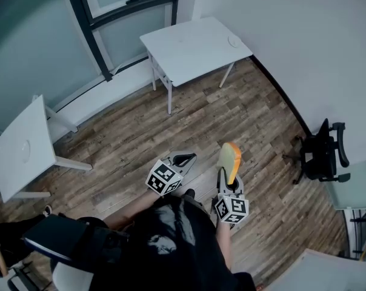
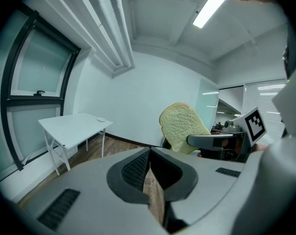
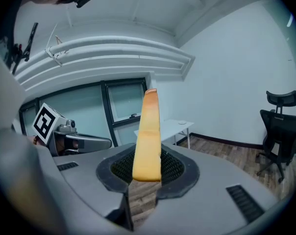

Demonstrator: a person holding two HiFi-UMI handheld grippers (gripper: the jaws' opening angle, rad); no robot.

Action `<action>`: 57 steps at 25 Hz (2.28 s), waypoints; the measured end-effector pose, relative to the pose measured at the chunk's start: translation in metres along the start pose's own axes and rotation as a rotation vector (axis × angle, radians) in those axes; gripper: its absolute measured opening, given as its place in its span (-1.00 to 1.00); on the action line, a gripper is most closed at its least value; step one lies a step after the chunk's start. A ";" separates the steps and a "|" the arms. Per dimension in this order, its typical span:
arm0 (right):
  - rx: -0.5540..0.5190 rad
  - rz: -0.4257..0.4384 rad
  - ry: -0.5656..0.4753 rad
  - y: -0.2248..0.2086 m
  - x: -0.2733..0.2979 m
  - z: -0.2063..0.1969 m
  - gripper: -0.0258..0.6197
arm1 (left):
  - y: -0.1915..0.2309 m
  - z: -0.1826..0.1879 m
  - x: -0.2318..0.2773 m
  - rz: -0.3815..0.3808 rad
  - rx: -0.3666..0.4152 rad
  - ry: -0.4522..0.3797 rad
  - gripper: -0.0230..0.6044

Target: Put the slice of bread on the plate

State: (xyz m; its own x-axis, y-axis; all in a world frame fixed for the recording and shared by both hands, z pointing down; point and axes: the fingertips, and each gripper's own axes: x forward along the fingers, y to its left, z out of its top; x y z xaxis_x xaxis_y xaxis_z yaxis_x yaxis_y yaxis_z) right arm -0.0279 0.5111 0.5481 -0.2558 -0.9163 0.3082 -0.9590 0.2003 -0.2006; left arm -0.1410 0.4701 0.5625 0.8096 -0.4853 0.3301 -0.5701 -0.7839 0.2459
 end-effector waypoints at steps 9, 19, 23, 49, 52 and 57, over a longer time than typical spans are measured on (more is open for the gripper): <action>0.079 -0.058 0.019 -0.006 0.002 -0.014 -0.63 | 0.011 -0.013 0.011 -0.052 -0.043 0.036 -0.91; 0.087 -0.019 0.008 -0.077 0.065 0.019 -0.63 | 0.036 0.019 0.102 -0.063 -0.035 0.057 -0.91; 0.079 0.022 -0.016 -0.115 0.096 0.048 -0.63 | 0.052 0.059 0.154 -0.040 -0.002 0.029 -0.91; 0.070 0.098 0.025 -0.216 0.377 0.160 -0.63 | 0.254 0.180 0.343 -0.056 -0.029 0.029 -0.91; 0.079 0.083 0.018 -0.223 0.407 0.173 -0.63 | 0.281 0.192 0.366 -0.082 -0.021 0.045 -0.91; 0.103 0.090 0.079 -0.243 0.446 0.168 -0.63 | 0.308 0.204 0.404 -0.088 -0.045 0.068 -0.91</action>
State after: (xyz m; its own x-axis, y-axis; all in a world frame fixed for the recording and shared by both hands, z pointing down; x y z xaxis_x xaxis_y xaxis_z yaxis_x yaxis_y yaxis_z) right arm 0.1112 -0.0047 0.5784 -0.3524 -0.8656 0.3558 -0.9153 0.2396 -0.3238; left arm 0.0389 -0.0462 0.5857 0.8465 -0.3868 0.3659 -0.5040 -0.8036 0.3165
